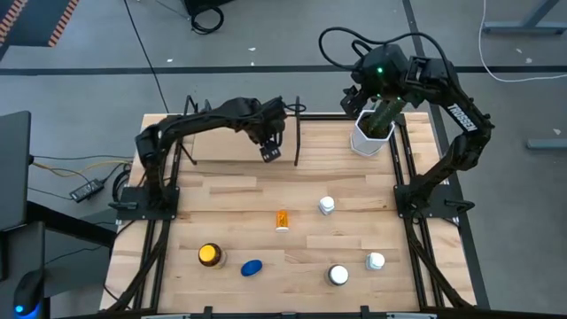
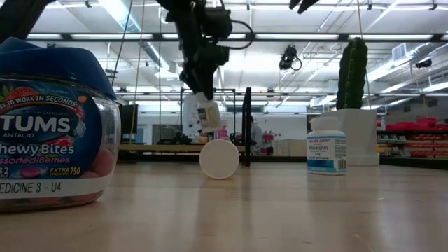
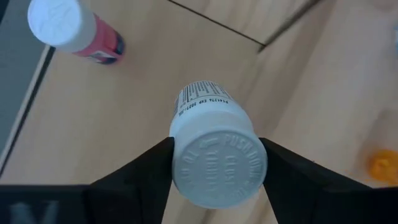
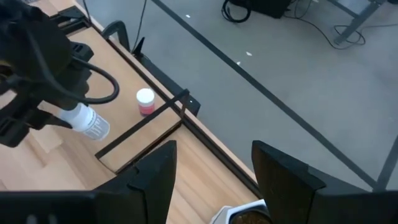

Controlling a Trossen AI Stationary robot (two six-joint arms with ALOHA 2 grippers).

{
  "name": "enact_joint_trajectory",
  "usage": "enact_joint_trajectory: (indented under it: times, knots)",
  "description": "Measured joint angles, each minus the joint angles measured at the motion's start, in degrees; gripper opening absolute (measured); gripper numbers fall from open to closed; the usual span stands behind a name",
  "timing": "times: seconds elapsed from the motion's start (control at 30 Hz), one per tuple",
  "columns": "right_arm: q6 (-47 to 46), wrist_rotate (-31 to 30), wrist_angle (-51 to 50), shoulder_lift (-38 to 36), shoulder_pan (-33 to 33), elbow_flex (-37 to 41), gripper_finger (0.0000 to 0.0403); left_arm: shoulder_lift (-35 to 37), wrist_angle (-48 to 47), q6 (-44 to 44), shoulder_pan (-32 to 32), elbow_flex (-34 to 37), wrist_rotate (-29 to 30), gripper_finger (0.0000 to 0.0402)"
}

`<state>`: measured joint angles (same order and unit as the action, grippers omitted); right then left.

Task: Pick and place medicine bottles onto shelf by color
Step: Put the top left white pill bottle on the shelf

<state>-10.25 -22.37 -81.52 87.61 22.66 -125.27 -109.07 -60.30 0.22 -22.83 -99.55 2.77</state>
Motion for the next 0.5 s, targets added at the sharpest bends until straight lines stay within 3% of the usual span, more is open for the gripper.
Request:
enact_joint_trajectory:
  times: [0.2, 0.5]
  knots:
    - [0.14, 0.12, -0.41, 0.00, 1.62, 0.00, 0.0215, -1.79, 2.10, 3.51, -0.99, 0.01, -0.18, 0.0213]
    - [0.18, 0.26, -0.46, 0.00, 3.32, 0.00, 0.0215, -3.05, 7.05, 3.48, -2.14, -0.04, -0.20, 0.0231]
